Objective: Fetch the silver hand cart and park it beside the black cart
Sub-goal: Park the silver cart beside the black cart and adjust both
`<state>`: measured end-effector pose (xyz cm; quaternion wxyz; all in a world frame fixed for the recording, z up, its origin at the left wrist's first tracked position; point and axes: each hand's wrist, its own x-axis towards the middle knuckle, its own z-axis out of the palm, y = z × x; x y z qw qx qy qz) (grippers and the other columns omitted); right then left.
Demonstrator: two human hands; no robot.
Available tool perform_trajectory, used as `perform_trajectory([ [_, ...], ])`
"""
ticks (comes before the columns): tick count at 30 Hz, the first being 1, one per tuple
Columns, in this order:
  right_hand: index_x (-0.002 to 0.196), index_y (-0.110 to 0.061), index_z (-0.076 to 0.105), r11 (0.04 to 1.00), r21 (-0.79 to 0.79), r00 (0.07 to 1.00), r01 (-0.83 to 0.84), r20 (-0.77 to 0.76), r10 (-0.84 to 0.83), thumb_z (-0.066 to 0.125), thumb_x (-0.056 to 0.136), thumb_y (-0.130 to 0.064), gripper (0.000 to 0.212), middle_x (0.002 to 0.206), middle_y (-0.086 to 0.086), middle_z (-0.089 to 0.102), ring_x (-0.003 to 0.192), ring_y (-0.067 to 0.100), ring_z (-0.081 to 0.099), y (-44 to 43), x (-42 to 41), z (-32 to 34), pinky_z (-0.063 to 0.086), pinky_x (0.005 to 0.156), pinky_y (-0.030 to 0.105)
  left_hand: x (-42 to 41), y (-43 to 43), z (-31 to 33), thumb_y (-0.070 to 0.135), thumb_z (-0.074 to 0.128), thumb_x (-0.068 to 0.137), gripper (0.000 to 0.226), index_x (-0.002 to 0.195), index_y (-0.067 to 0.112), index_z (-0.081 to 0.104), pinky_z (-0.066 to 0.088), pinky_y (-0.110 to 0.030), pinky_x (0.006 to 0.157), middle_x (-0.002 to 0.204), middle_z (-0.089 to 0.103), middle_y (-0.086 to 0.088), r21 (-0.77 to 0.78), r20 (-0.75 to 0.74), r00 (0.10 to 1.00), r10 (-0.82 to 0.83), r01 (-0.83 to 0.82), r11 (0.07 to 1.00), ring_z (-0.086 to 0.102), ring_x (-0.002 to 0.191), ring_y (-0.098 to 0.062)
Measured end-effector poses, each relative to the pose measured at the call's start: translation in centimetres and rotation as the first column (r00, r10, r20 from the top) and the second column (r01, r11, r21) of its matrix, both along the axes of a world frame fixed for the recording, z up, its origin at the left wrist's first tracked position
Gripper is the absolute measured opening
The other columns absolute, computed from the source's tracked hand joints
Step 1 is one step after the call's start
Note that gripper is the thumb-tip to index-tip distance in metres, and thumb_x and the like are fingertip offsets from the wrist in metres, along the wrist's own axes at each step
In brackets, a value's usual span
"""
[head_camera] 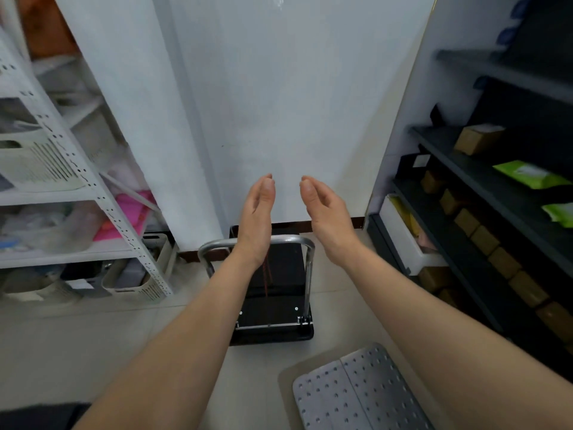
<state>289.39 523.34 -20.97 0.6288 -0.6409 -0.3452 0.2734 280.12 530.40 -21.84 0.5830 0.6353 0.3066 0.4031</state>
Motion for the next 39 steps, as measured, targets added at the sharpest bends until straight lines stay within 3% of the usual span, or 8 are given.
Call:
perform_trajectory([
  [4, 0.142, -0.017, 0.043, 0.996, 0.077, 0.999, -0.034, -0.012, 0.036, 0.049, 0.081, -0.059, 0.074, 0.144, -0.004, 0.047, 0.131, 0.006, 0.042, -3.3, -0.9, 3.0, 0.032, 0.114, 0.032, -0.9, -3.0, 2.9, 0.042, 0.028, 0.099, 0.052, 0.141, 0.015, 0.042, 0.03, -0.012, 0.102, 0.142, 0.048, 0.001, 0.054, 0.052, 0.999, -0.014, 0.011, 0.998, 0.043, 0.132, -0.009],
  [7, 0.142, -0.019, 0.043, 0.992, 0.127, 1.0, -0.023, -0.003, 0.024, 0.047, 0.074, -0.063, 0.081, 0.145, -0.004, 0.047, 0.133, 0.008, 0.043, -5.8, -1.4, 5.1, 0.032, 0.115, 0.034, -1.6, -5.0, 5.0, 0.057, 0.032, 0.094, 0.059, 0.137, 0.019, 0.045, 0.029, -0.024, 0.11, 0.135, 0.052, 0.006, 0.086, 0.113, 0.993, -0.023, 0.013, 0.996, 0.046, 0.13, -0.008],
  [11, 0.141, -0.022, 0.044, 0.985, 0.175, 1.0, -0.016, 0.017, 0.013, 0.046, 0.075, -0.062, 0.078, 0.145, -0.006, 0.047, 0.133, 0.008, 0.043, -9.0, -1.8, 7.2, 0.032, 0.115, 0.037, -2.9, -7.9, 7.4, 0.091, 0.037, 0.064, 0.085, 0.125, 0.033, 0.051, 0.031, -0.024, 0.106, 0.126, 0.057, 0.014, 0.141, 0.187, 0.982, -0.032, 0.005, 0.99, 0.05, 0.124, -0.003],
  [13, 0.141, -0.021, 0.044, 0.978, 0.206, 1.0, -0.016, 0.002, 0.016, 0.045, 0.074, -0.061, 0.078, 0.144, -0.006, 0.047, 0.133, 0.008, 0.043, -10.5, -2.0, 8.1, 0.033, 0.115, 0.036, -3.5, -9.2, 8.2, 0.096, 0.038, 0.052, 0.096, 0.123, 0.034, 0.053, 0.03, -0.025, 0.104, 0.127, 0.058, 0.013, 0.165, 0.217, 0.975, -0.039, 0.003, 0.986, 0.051, 0.122, -0.002],
  [19, 0.139, -0.022, 0.045, 0.966, 0.253, 0.999, -0.047, 0.021, 0.043, 0.047, 0.067, -0.068, 0.086, 0.143, -0.006, 0.048, 0.133, 0.008, 0.044, -14.4, -3.5, 9.4, 0.033, 0.114, 0.036, -5.0, -13.3, 9.2, 0.095, 0.04, 0.052, 0.101, 0.124, 0.027, 0.055, 0.031, -0.027, 0.106, 0.125, 0.061, 0.008, 0.192, 0.258, 0.964, -0.066, 0.015, 0.981, 0.055, 0.12, -0.006],
  [27, 0.139, -0.024, 0.046, 0.95, 0.298, 0.994, -0.096, 0.076, 0.077, 0.052, 0.056, -0.084, 0.103, 0.143, -0.008, 0.049, 0.133, 0.006, 0.044, -17.9, -5.6, 9.8, 0.034, 0.114, 0.037, -7.1, -17.3, 10.2, 0.094, 0.042, 0.053, 0.092, 0.116, 0.031, 0.06, 0.03, -0.034, 0.112, 0.122, 0.063, 0.008, 0.197, 0.27, 0.959, -0.085, 0.031, 0.98, 0.056, 0.12, -0.008],
  [39, 0.137, -0.022, 0.049, 0.932, 0.349, 0.992, -0.091, 0.115, 0.054, 0.054, 0.055, -0.082, 0.101, 0.141, -0.006, 0.05, 0.13, 0.005, 0.046, -24.5, -13.8, 11.5, 0.035, 0.113, 0.033, -14.3, -23.8, 11.6, 0.092, 0.046, 0.055, 0.095, 0.119, 0.023, 0.059, 0.033, -0.03, 0.111, 0.124, 0.062, 0.002, 0.258, 0.35, 0.924, -0.152, 0.061, 0.964, 0.055, 0.121, -0.011],
])
